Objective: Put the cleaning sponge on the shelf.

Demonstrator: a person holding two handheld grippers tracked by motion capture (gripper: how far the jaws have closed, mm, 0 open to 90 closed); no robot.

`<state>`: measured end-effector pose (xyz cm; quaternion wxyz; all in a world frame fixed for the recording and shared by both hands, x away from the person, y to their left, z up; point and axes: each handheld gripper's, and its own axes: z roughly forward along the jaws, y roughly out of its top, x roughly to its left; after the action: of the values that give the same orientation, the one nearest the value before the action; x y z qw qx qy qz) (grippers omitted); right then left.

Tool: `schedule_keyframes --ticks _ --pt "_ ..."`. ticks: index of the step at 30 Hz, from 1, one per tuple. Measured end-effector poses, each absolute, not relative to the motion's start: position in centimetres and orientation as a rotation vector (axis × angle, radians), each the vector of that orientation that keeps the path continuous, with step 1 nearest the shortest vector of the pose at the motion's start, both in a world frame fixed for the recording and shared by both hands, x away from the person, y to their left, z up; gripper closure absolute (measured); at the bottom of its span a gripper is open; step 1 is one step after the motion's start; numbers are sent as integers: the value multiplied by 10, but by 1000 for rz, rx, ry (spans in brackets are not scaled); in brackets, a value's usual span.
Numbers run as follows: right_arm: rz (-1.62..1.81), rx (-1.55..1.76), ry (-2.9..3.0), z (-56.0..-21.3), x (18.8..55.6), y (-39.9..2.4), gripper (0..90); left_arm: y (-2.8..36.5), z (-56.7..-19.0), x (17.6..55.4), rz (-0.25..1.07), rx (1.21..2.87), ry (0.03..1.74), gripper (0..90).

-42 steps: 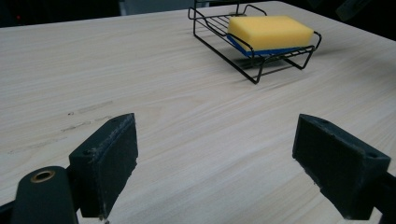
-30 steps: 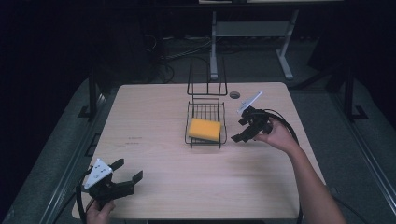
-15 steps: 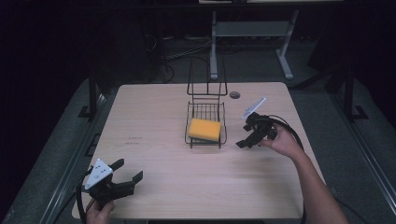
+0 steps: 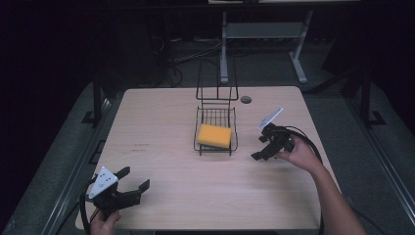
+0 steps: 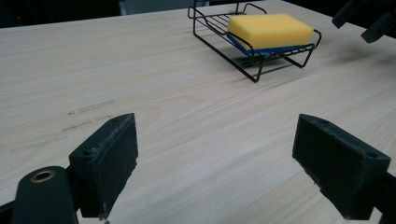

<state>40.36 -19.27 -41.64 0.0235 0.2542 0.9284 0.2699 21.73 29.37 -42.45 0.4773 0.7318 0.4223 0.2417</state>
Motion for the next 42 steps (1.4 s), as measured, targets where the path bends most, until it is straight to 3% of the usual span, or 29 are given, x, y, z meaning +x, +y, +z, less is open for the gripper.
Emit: schedule_keyframes --ticks 42 --pt "840 800 2867 -431 365 -220 151 292 -425 217 582 1792 1026 134"
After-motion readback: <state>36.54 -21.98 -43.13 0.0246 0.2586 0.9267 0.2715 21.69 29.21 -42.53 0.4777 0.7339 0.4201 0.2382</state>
